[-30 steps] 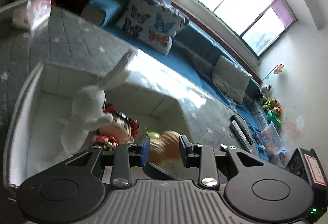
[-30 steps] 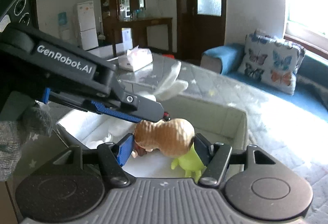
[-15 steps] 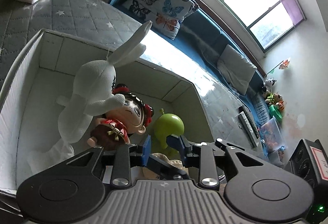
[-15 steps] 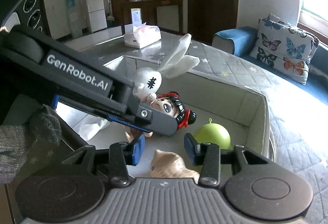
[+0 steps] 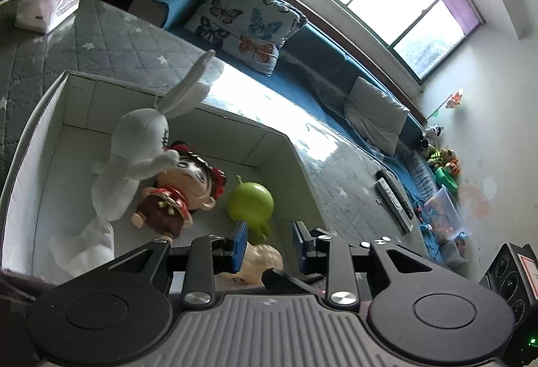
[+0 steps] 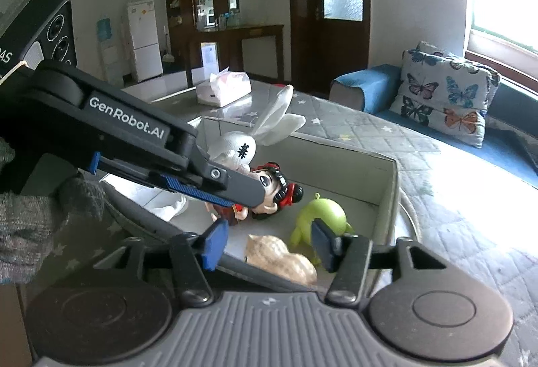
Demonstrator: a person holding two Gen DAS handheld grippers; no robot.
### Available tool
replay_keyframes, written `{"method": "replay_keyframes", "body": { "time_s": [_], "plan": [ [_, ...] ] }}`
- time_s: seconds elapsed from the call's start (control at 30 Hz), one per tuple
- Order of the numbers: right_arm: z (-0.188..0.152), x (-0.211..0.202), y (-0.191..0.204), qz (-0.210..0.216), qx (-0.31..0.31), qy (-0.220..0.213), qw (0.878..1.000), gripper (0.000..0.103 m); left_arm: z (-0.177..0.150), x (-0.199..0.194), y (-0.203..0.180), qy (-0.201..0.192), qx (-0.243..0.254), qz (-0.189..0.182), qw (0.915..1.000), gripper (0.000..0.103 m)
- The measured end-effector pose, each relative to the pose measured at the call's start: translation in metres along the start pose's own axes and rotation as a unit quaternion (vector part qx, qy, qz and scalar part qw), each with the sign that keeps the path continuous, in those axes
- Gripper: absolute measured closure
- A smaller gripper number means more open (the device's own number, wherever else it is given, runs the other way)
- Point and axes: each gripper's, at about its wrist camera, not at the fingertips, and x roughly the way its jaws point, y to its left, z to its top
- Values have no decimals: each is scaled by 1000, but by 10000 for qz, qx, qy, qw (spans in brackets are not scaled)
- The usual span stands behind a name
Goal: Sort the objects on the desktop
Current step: 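Lift the peanut plush into the white box and open the left tool, then move the left tool down to the red round toy figure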
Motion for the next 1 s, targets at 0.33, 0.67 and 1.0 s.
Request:
{"method": "replay_keyframes", "body": {
  "time_s": [0.33, 0.67, 1.0],
  "plan": [
    [-32, -48, 5, -284, -23, -237, 9993, 15, -29, -12, -24, 44, 324, -26, 9995, 72],
    [-67, -64, -3, -506, 162, 8, 9986, 13, -60, 6, -43, 399, 574, -110, 9975, 70],
    [-82, -51, -24, -570, 537, 184, 9968, 11, -69, 40, -51, 708, 504, -188, 9960, 69]
  ]
}}
